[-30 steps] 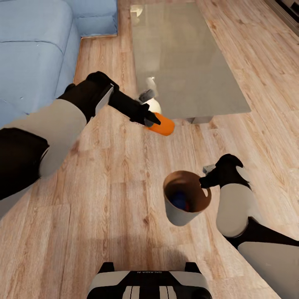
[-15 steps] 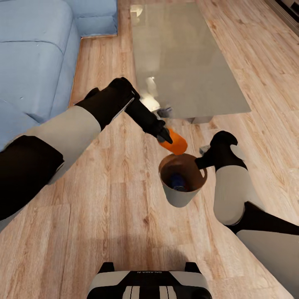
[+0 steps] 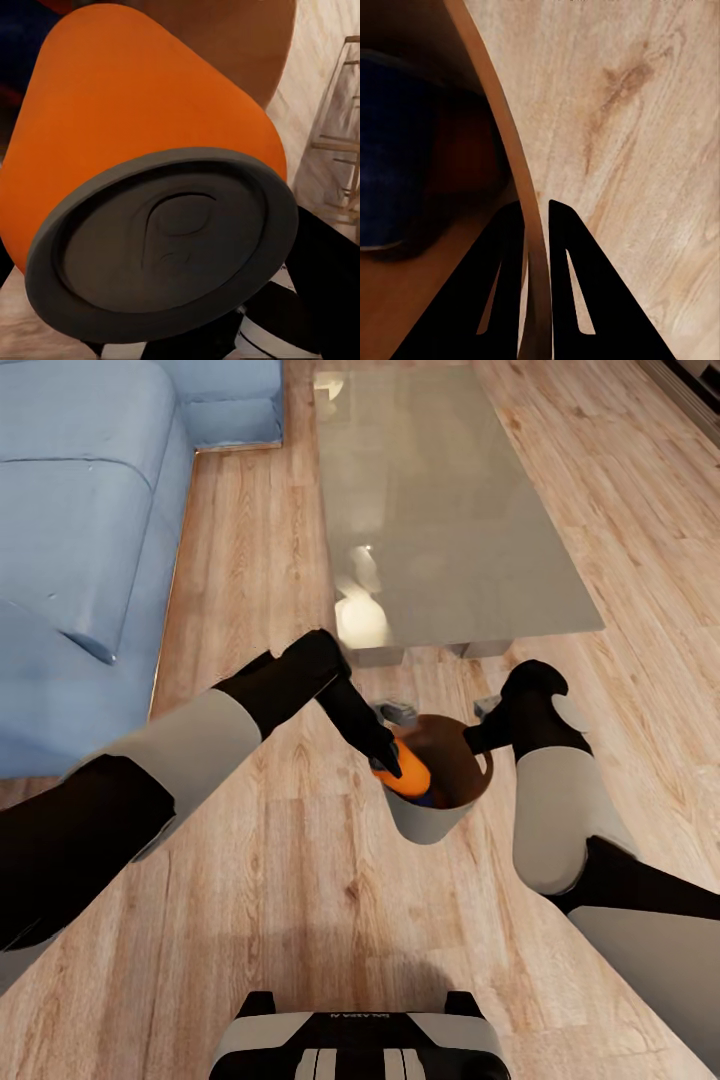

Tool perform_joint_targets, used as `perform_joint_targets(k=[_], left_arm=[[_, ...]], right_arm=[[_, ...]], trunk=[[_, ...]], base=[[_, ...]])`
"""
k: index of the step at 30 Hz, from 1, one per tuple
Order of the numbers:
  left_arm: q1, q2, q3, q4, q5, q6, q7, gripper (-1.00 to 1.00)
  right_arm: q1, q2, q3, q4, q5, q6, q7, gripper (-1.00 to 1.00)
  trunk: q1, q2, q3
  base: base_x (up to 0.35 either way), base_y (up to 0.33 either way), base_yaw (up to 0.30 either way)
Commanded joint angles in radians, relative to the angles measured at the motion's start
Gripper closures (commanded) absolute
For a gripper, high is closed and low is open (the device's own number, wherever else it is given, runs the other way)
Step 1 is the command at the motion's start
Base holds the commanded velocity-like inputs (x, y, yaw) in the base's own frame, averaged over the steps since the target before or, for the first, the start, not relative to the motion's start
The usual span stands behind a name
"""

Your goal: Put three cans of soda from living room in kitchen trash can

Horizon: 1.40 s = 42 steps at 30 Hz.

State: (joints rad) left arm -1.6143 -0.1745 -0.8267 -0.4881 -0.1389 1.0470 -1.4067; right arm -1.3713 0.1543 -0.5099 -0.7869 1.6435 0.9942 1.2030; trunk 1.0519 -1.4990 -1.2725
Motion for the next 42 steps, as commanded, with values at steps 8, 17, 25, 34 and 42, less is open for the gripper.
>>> perform_joint_targets(k=[8, 17, 25, 34, 42], left_arm=[[0.014, 0.000, 0.000, -0.011, -0.011, 0.000, 0.005, 1.00], [0.014, 0.000, 0.000, -0.023, -0.014, 0.000, 0.008, 1.00], [0.015, 0.003, 0.000, -0.012, -0.016, 0.000, 0.104, 1.00], [0.021, 0.000, 0.000, -0.012, -0.014, 0.000, 0.121, 1.00], [0.059, 0.000, 0.000, -0.018, -0.014, 0.000, 0.124, 1.00]], right_arm=[[-0.024, 0.019, 0.100, 0.000, -0.091, 0.053, 0.015, 1.00], [-0.026, 0.020, 0.121, 0.019, -0.139, 0.053, 0.015, 1.00], [-0.026, 0.020, 0.125, 0.023, -0.142, 0.053, 0.018, 1.00], [-0.026, 0.020, 0.143, 0.020, -0.163, 0.053, 0.018, 1.00], [-0.026, 0.020, 0.156, 0.020, -0.184, 0.053, 0.019, 1.00]], trunk=[[0.000, 0.000, 0.000], [0.000, 0.000, 0.000], [0.000, 0.000, 0.000], [0.000, 0.000, 0.000], [0.000, 0.000, 0.000]], base=[[0.000, 0.000, 0.000], [0.000, 0.000, 0.000], [0.000, 0.000, 0.000], [0.000, 0.000, 0.000], [0.000, 0.000, 0.000]])
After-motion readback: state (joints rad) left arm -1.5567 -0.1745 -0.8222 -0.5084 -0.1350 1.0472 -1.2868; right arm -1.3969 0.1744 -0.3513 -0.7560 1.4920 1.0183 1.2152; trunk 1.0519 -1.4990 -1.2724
